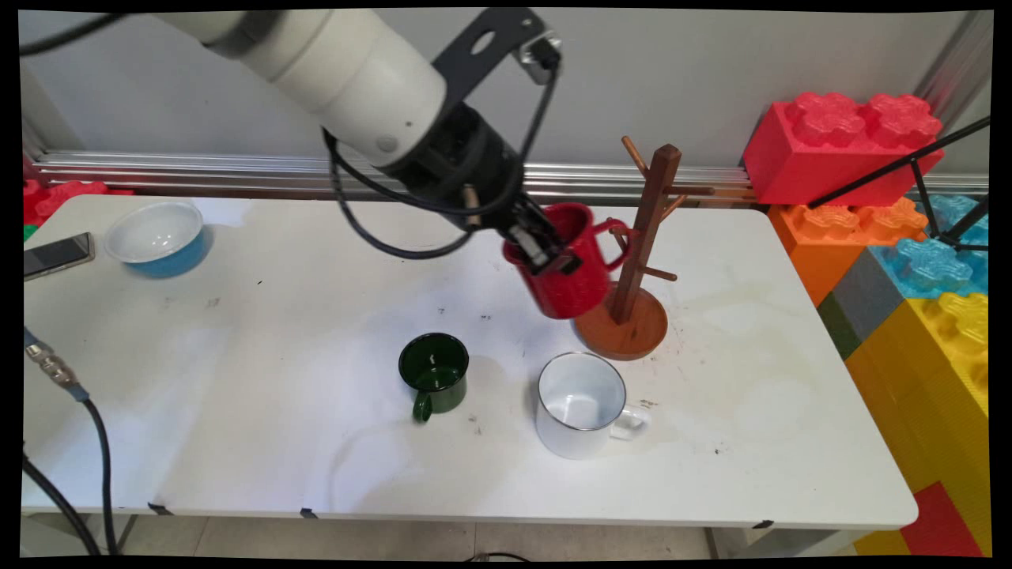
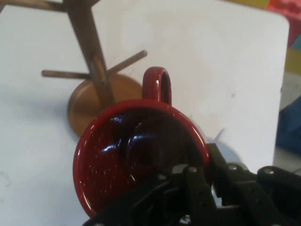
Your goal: Place the picked object on the table
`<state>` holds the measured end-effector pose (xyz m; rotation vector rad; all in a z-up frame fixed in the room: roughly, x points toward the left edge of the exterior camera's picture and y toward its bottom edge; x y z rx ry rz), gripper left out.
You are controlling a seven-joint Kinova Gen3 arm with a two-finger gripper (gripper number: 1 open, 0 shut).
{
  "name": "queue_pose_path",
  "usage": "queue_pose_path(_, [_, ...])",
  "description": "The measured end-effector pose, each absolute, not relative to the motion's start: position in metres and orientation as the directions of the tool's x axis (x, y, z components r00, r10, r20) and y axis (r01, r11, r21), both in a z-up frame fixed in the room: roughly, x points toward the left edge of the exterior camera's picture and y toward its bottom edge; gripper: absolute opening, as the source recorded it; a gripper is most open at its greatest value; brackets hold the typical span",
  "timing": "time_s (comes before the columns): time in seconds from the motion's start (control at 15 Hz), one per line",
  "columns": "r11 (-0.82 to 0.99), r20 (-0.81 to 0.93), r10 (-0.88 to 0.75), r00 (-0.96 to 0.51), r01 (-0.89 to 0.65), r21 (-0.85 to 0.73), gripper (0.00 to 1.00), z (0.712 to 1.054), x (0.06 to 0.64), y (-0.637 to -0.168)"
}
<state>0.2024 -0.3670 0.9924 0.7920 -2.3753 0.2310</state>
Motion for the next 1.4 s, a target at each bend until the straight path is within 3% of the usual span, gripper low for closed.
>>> queue_pose_path(0.73, [0.861,0.447,-0.351,-0.823,-0.471,-0.191,0.0,1.001,0.254,-0.377])
queue_pose_path(1.4, [0.872,0.321,-0.309,-0.895,-0.402,-0.281,0.0,0.965,0.289,-0.416])
